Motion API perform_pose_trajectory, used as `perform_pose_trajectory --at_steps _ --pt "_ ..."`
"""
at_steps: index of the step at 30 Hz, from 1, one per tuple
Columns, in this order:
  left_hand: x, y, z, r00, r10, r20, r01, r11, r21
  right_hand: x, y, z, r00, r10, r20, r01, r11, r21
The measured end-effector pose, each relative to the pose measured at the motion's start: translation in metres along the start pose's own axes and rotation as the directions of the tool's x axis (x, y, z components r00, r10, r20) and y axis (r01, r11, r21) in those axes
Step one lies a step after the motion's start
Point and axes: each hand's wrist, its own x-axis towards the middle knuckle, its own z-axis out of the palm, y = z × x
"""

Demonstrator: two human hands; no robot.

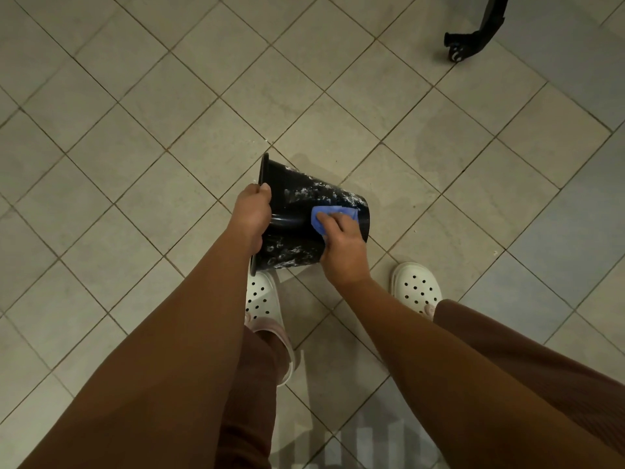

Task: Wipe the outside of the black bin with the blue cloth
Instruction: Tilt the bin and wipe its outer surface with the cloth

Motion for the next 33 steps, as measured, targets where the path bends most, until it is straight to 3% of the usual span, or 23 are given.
perform_pose_trajectory --at_steps 5,11,14,18,23,26,30,33 --pt "0.001 -0.003 -0.003 0.999 0.033 0.018 -0.032 0.999 -0.01 0.015 -0.02 0.004 0.98 -0.188 0.066 0.188 0.982 0.007" --pt "0.001 -0.007 -0.003 0.999 0.032 0.002 -0.032 0.999 -0.043 0.009 -0.002 -0.001 0.999 -0.027 -0.02 0.025 0.997 -0.067" --pt "0.0 -0.005 -0.003 0.999 0.045 0.003 -0.045 0.998 -0.05 0.0 -0.014 0.002 0.999 -0.044 0.03 0.045 0.997 -0.059" --pt "0.001 -0.005 -0.004 0.999 0.047 -0.001 -0.047 0.996 -0.074 0.007 -0.026 0.007 0.982 -0.177 0.067 0.178 0.984 -0.008" --pt "0.003 -0.008 -0.002 0.999 0.035 -0.032 -0.037 0.996 -0.086 0.012 -0.002 -0.002 1.0 -0.006 0.03 0.008 0.999 -0.042" --pt "0.004 -0.008 -0.003 0.999 0.032 -0.039 -0.035 0.996 -0.081 0.003 -0.008 0.001 0.999 -0.018 0.044 0.021 0.998 -0.062" --pt "0.004 -0.009 -0.004 0.998 0.041 -0.053 -0.045 0.996 -0.074 0.006 -0.02 0.006 0.985 -0.137 0.106 0.14 0.99 -0.02" --pt "0.003 -0.01 -0.004 0.996 0.067 -0.064 -0.071 0.996 -0.059 0.018 -0.01 -0.001 0.992 -0.058 0.111 0.062 0.997 -0.034"
